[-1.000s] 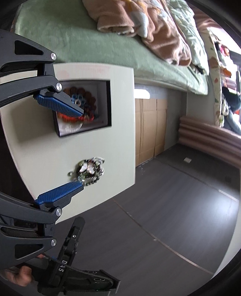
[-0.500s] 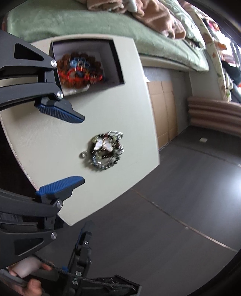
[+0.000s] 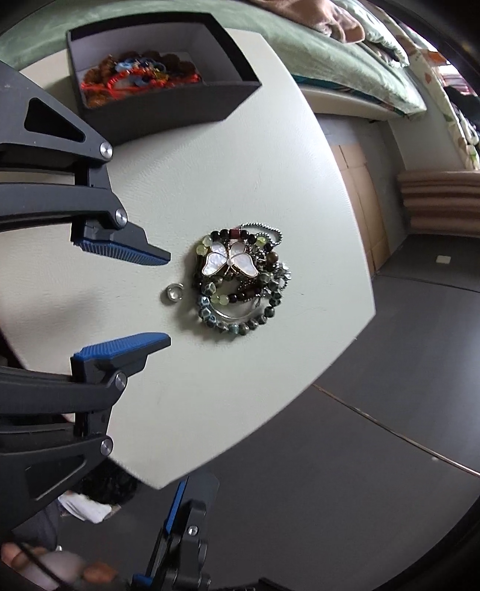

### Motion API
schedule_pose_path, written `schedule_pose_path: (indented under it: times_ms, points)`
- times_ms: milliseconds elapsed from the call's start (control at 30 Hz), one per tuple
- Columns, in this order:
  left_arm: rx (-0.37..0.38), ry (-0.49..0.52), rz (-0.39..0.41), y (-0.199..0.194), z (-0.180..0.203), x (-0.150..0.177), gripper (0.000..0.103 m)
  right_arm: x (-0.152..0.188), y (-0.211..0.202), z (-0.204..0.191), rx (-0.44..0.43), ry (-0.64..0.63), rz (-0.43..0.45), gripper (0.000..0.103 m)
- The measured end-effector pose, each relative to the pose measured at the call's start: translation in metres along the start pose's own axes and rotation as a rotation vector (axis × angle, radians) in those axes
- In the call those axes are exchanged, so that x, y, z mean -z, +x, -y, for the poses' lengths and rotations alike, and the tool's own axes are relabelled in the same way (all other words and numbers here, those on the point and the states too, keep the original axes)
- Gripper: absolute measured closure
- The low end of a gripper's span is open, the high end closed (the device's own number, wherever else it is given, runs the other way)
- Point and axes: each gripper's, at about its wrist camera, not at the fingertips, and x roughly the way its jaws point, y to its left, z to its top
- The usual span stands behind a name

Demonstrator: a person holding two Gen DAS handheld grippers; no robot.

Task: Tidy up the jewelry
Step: 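Move the left gripper back over the remaining beaded bracelets and ring, then close the left gripper on the small silver ring while the right gripper approaches the beaded bracelets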

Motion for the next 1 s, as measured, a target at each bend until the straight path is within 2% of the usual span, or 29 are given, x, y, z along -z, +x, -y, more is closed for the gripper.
schedule_pose_path:
  times_ms: [333,467,500,533,733,1000]
  points:
    - [-0.079,0.073,-0.029,0.030,0.010,-0.004,0.067,-0.008,0.011,0.005,0.035,0.019,-0.024,0.042]
    - [-0.120,0.104,-0.017,0.033,0.016,-0.002,0.068,-0.009,0.012,0.003,0.044,0.007,-0.024,0.042]
    - [-0.123,0.104,-0.012,0.033,0.016,-0.002,0.072,-0.009,0.013,0.003,0.047,0.007,-0.025,0.042]
    - [-0.127,0.105,-0.006,0.033,0.016,-0.002,0.087,-0.010,0.013,0.003,0.049,0.006,-0.025,0.042]
    - [-0.110,0.068,-0.009,0.029,0.007,-0.002,0.090,-0.009,0.019,0.000,0.056,-0.006,-0.038,0.042]
    - [-0.042,-0.002,0.047,0.000,-0.012,-0.008,0.090,-0.011,0.021,-0.004,-0.021,0.003,-0.026,0.042]
